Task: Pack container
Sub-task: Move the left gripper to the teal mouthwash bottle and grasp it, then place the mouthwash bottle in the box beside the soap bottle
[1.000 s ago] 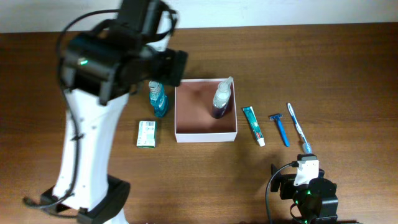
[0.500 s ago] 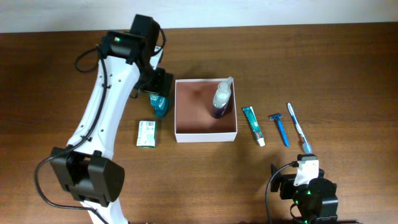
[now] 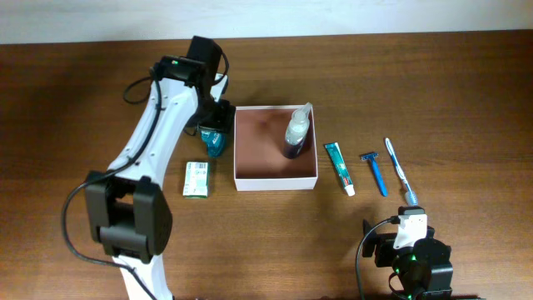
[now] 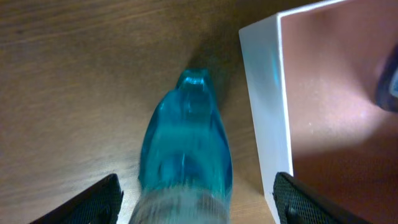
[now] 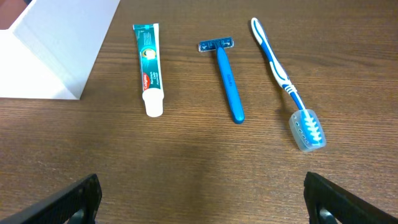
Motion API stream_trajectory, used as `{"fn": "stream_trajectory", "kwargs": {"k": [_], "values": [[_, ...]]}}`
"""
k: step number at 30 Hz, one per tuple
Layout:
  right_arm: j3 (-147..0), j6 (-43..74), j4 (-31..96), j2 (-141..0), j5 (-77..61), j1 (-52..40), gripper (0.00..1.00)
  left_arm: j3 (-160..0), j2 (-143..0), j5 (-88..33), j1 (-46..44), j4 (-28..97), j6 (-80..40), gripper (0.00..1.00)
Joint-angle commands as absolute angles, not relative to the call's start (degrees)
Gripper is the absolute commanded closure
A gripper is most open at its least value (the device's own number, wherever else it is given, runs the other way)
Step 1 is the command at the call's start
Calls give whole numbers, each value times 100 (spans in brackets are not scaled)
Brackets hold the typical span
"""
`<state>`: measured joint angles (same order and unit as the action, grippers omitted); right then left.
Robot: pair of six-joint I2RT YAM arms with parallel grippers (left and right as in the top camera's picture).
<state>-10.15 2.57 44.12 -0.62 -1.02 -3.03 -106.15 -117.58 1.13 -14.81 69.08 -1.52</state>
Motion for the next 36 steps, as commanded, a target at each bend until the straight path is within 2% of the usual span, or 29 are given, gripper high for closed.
{"fn": "stream_trajectory", "kwargs": {"k": [1,4,8,10,14,18,19,24,36], "values": [[-965,237,4412,-19,-108,-255,1,-10573,-11817,-19,-1446,6757,-99,21],[-965,235,4412,-19,-108,-255,1,-10573,-11819,-23,-1446,6707,-102,28],[-965,235,4412,-19,-108,-255,1,-10573,-11819,5,-1446,6720,-99,30],[-965,235,4412,-19,-108,-255,1,-10573,-11819,73,-1444,6731,-99,35],[-965,235,4412,-19,-108,-255,1,-10567,-11821,132,-1446,6829,-51,37],[-965,237,4412,-19,-108,-255,1,-10567,-11821,126,-1446,6862,-51,53],[-965,235,4412,-19,-108,-255,1,-10571,-11815,128,-1446,6888,-49,60],[-965,235,4412,-19,-108,-255,1,-10903,-11795,130,-1409,7299,-36,76],[-965,235,4412,-19,-108,-255,1,-14129,-11762,123,-1767,9598,-38,80]]}}
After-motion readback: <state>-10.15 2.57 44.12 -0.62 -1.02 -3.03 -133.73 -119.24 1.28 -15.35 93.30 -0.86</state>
